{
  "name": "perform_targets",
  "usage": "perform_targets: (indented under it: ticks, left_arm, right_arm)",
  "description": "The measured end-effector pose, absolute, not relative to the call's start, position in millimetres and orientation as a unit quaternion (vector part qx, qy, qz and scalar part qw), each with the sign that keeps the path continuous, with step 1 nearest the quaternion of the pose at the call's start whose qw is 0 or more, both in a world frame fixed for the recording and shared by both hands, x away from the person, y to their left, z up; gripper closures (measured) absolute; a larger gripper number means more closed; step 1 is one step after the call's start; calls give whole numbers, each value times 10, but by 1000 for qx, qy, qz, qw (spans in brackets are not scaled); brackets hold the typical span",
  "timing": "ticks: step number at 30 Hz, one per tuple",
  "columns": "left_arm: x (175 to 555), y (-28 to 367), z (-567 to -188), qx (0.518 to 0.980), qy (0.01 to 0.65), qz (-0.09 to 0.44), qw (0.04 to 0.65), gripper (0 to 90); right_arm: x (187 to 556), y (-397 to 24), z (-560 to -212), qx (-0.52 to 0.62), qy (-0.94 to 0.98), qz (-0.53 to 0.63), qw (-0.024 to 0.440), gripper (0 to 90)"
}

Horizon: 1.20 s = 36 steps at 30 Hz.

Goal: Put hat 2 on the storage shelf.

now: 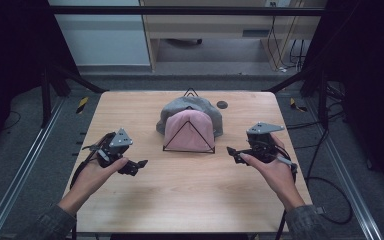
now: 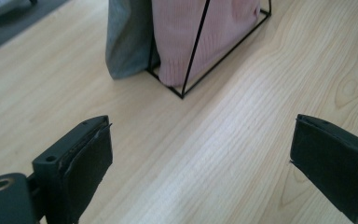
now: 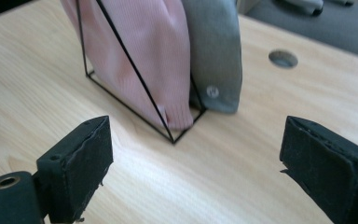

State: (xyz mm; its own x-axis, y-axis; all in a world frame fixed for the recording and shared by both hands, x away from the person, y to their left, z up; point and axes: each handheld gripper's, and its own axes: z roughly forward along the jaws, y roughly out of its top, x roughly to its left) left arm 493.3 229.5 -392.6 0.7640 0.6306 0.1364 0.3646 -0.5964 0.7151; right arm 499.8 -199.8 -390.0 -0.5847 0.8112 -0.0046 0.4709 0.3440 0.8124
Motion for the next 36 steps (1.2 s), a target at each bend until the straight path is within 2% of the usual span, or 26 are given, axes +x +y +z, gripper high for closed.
perform_targets:
  ticks: [20,27,34,36]
  left_arm:
    - [4957,2376,-4478,889,314,137,303,55]
    - [5034,2441,-4733,888,332,105,299,49]
    - [5071,2462,-4926,890,339,100,287,45]
    - [5060,2458,-4967,887,336,121,291,25]
  right_arm:
    - [4940,-2079,-4530,436,811,356,158,90]
    - [4964,-2117,-4863,465,810,327,143,95]
    - [4960,-2129,-4992,475,808,316,144,68]
    - [4950,-2121,-5005,475,807,316,152,58]
